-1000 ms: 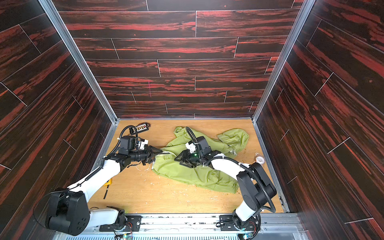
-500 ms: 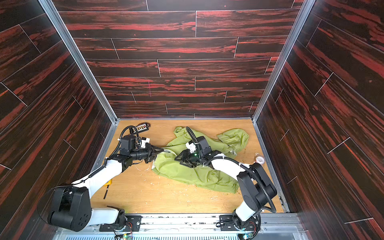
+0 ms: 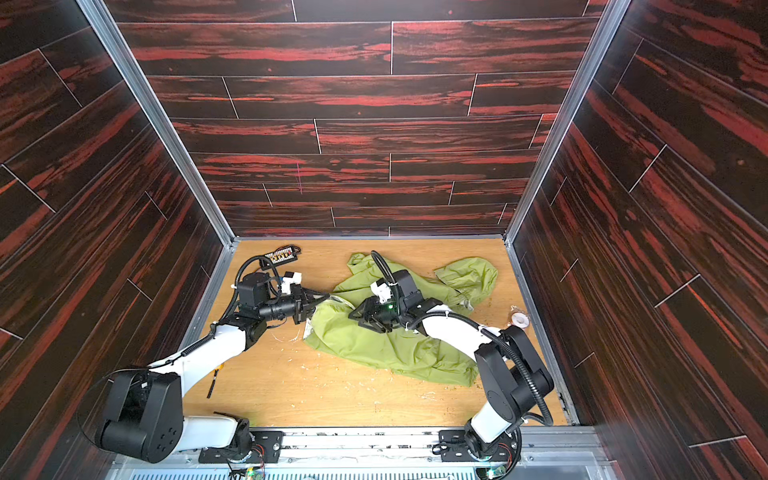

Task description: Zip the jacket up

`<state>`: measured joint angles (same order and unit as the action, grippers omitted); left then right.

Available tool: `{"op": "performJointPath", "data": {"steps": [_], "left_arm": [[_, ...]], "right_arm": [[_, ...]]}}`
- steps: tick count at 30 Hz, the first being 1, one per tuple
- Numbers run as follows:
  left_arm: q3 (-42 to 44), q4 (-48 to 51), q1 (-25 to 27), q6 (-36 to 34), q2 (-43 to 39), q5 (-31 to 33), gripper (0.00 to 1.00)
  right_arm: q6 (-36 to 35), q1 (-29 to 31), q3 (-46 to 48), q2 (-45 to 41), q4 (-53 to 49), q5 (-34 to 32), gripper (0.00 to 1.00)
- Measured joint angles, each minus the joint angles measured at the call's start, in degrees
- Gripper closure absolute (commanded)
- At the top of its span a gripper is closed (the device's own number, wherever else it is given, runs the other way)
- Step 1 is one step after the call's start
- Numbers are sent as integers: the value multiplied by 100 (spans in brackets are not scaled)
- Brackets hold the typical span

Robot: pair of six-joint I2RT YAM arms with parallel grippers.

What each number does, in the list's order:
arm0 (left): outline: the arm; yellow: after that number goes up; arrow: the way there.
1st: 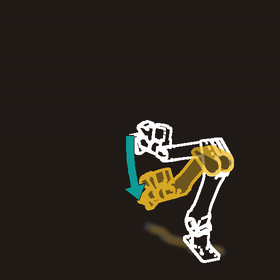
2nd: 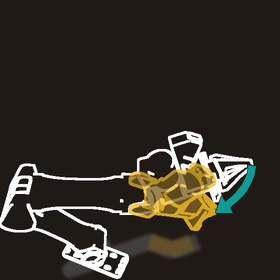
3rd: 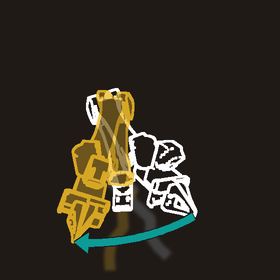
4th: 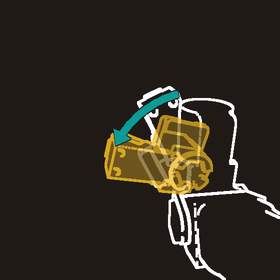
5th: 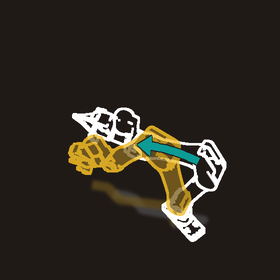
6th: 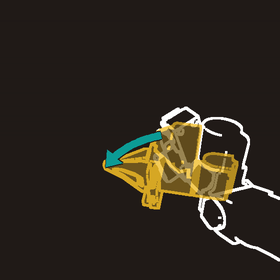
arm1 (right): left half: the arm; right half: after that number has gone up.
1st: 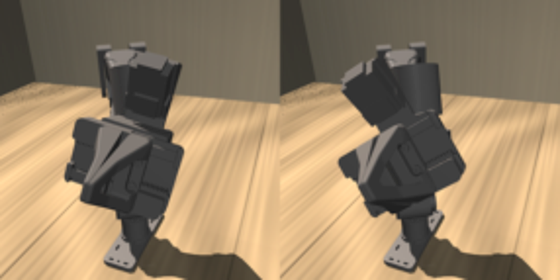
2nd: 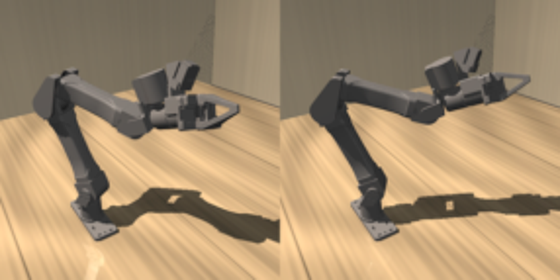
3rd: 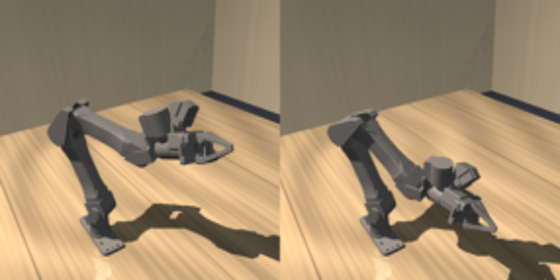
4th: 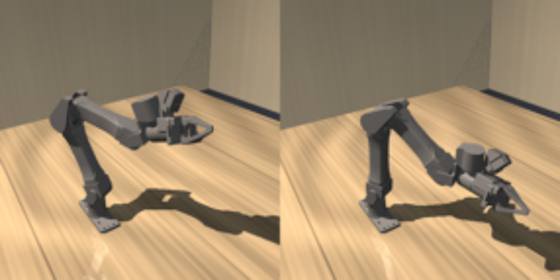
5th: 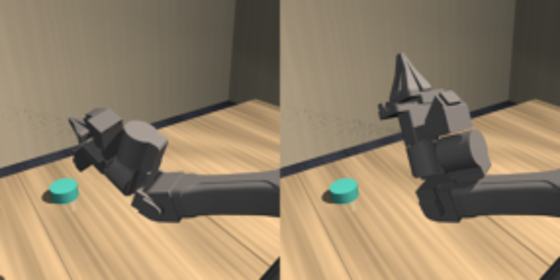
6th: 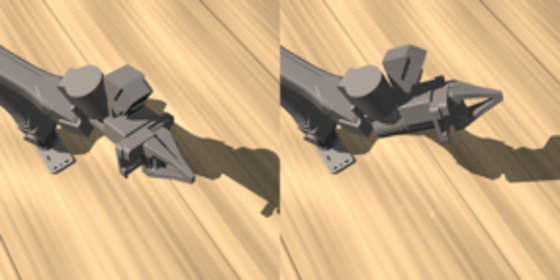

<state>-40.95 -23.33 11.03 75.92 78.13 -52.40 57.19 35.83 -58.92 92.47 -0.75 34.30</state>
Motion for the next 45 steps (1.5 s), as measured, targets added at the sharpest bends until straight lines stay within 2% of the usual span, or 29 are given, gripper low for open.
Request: {"op": "performJointPath", "data": {"steps": [4, 10, 22, 34, 45], "left_arm": [[-9, -560, 0, 216, 20, -208, 100], [-146, -844, 2, 345, 66, -457, 100], [-179, -953, 59, 389, 144, -566, 100], [-387, -966, 105, 485, 190, -566, 100], [-431, -962, 164, 540, 256, -555, 100]], "right_arm": [[208, -98, -184, -79, 219, 111, 54], [671, -271, -315, -131, 684, 299, 68], [1097, -229, -1084, -107, 1200, 643, 70], [1180, -192, -1093, 247, 1322, 826, 70], [1419, -192, -1093, 531, 1674, 975, 76]]}}
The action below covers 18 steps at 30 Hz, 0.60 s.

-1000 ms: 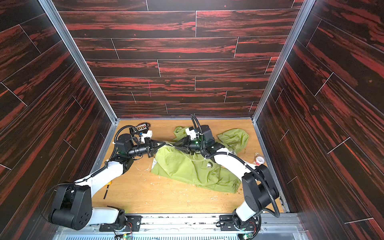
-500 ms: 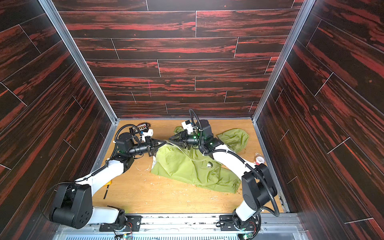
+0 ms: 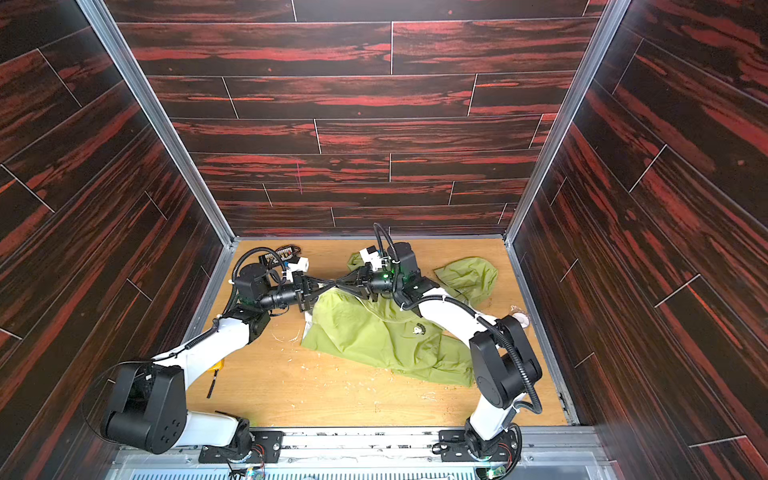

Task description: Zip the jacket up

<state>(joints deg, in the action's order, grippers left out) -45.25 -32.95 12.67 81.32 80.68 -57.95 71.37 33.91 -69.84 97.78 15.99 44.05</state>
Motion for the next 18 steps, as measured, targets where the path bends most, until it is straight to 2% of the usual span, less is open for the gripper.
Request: {"op": "performJointPath", "data": {"steps": [1, 5, 9, 13, 18], "left_arm": [[-2, 0, 4, 7, 2, 4, 99], [-28, -7, 11, 24, 2, 13, 82], [-42, 9, 11, 50, 4, 55, 70], [-50, 11, 11, 79, 22, 85, 65], [-63, 15, 11, 87, 35, 105, 63]], "right_arm": [[24, 0, 0, 2, 52, 13, 77], [177, 0, 0, 42, 284, 57, 77], [273, 0, 0, 59, 424, 83, 77], [339, 0, 0, 59, 525, 90, 77], [361, 0, 17, 59, 590, 76, 77]]}}
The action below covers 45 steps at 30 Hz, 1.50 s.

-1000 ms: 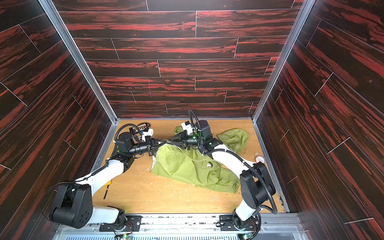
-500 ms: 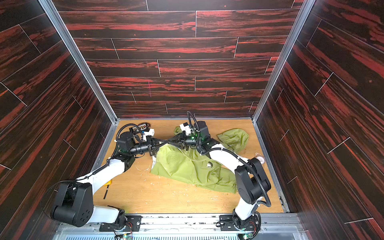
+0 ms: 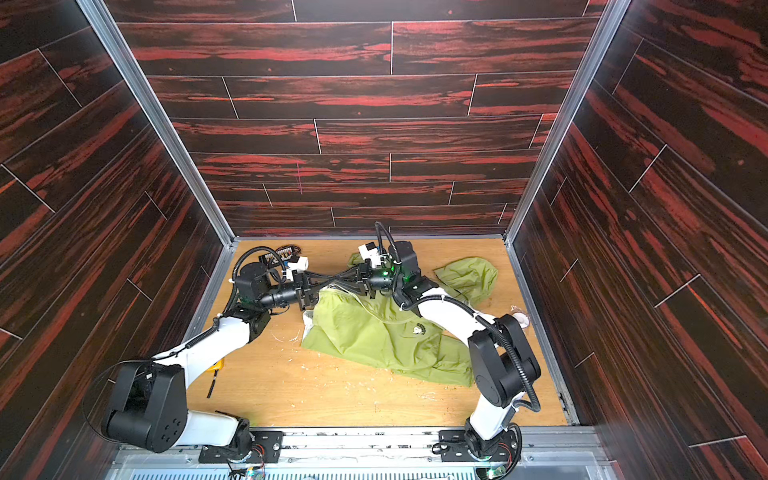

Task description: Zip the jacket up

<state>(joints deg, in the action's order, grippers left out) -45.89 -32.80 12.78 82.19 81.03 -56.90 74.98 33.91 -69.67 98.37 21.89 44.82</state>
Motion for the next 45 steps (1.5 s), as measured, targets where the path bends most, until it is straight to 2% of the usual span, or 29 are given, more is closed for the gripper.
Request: {"op": "performJointPath", "data": {"steps": [12, 23, 45], "left_arm": [[0, 140, 0, 17, 37, 37, 61], [-42, 11, 4, 35, 37, 48, 59], [-42, 2, 4, 57, 28, 44, 55]], "right_arm": [[-114, -2, 122, 0, -37, -96, 74], [-151, -83, 612, -42, -138, -262, 72], [-227, -11, 61, -98, -249, -177, 70]]}}
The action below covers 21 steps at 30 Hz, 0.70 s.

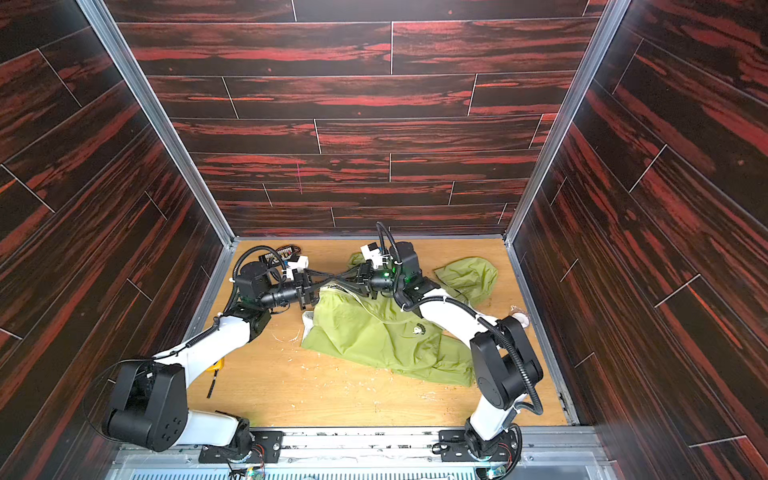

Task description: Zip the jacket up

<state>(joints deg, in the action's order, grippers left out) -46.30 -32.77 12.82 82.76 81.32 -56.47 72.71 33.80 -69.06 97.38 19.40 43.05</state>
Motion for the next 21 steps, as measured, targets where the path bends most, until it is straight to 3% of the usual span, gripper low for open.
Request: {"op": "performJointPath", "data": {"steps": [21], "left_arm": [[0, 0, 0, 22, 0, -9, 55]], "right_arm": [[-181, 11, -166, 214, -308, -13, 70]]}}
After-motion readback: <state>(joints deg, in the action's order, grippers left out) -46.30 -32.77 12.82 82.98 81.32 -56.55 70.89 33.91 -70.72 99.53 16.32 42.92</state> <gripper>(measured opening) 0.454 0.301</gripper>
